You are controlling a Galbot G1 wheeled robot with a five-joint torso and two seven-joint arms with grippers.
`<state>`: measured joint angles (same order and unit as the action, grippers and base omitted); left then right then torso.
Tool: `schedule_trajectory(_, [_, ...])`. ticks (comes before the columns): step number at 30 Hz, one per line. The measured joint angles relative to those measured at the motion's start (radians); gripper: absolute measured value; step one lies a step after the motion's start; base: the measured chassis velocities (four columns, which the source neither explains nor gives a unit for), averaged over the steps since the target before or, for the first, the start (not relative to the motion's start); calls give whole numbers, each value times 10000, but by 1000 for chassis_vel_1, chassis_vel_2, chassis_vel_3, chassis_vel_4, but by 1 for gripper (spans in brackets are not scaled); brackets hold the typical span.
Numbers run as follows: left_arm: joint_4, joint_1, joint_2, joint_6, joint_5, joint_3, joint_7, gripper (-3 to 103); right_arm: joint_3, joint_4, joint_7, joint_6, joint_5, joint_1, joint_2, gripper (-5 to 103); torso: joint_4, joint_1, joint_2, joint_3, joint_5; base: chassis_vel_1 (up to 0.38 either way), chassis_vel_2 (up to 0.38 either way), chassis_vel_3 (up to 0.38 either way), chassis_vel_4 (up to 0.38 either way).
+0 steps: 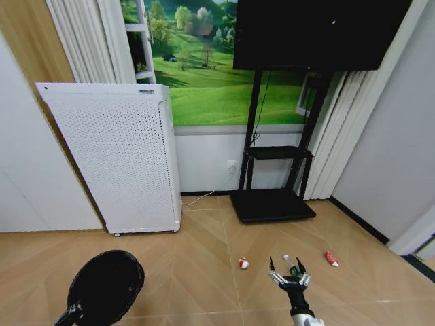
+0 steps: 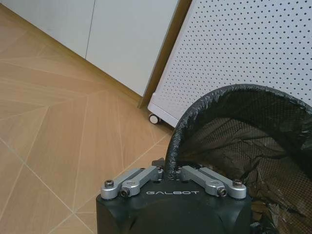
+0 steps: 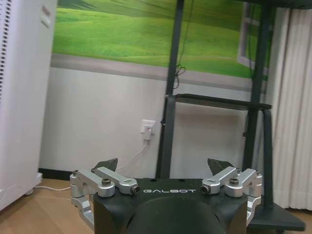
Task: Pick up the trash bin and place the garbage on the floor into it.
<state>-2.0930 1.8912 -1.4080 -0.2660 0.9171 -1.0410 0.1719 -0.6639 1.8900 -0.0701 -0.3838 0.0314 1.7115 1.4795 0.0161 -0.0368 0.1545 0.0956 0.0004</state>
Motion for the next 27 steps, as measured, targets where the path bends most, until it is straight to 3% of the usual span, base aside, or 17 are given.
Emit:
schedule_trajectory(13, [26,132,-198,56,-229,34,-178,3,27,-96,-250,-71,94,17,-116,100,0,2,1,-1,-4,-33,32,38,-32])
schedule_trajectory(18, [1,200,-240,87,-308,94,-285,3,47,-159,265,-93,109,-65,-236,100,2,1,0,-1,-4,-189,165,163,-166])
schedule_trajectory(27, [-48,335,-332,137,-419,197,-432,3,217,-656,379,-125,-193,-352,-610,100,4,-5,-1,3,-5,-192,172,176,-164])
